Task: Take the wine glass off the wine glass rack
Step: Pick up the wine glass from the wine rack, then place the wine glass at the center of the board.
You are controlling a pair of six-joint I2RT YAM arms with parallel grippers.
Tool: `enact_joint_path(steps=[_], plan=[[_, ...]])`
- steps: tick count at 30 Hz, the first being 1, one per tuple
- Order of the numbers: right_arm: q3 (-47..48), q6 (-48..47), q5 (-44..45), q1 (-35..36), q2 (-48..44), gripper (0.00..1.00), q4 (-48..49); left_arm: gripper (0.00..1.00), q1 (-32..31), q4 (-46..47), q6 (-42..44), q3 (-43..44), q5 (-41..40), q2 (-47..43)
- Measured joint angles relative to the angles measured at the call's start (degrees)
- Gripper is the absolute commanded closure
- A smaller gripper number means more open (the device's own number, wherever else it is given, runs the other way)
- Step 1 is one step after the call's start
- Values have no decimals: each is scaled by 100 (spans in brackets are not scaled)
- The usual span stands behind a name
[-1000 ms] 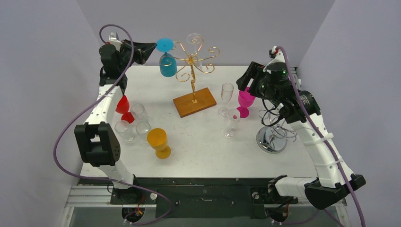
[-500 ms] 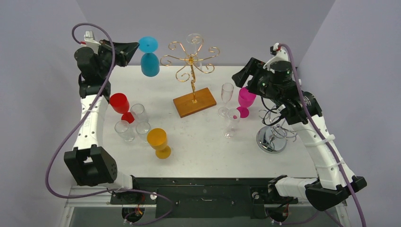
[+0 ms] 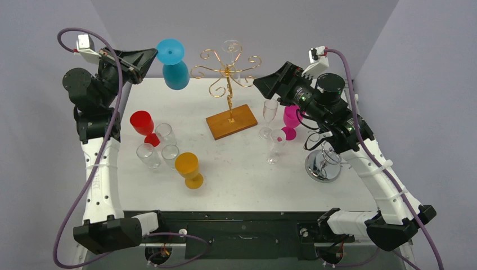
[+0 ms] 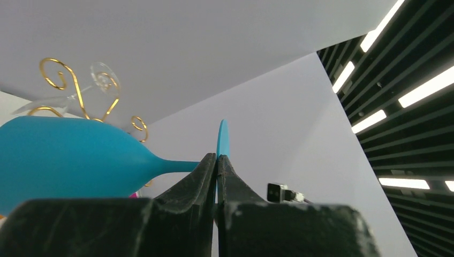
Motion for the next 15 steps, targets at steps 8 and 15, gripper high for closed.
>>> enact_joint_path(steps=[8,15], plan=[[-918,426,-533,42,9,13,1532,100,-306,254,-728,0,50,-645],[-1349,756,-946,-7,-15,10,2765,100,-1784,643,-1161,50,-151,-382]])
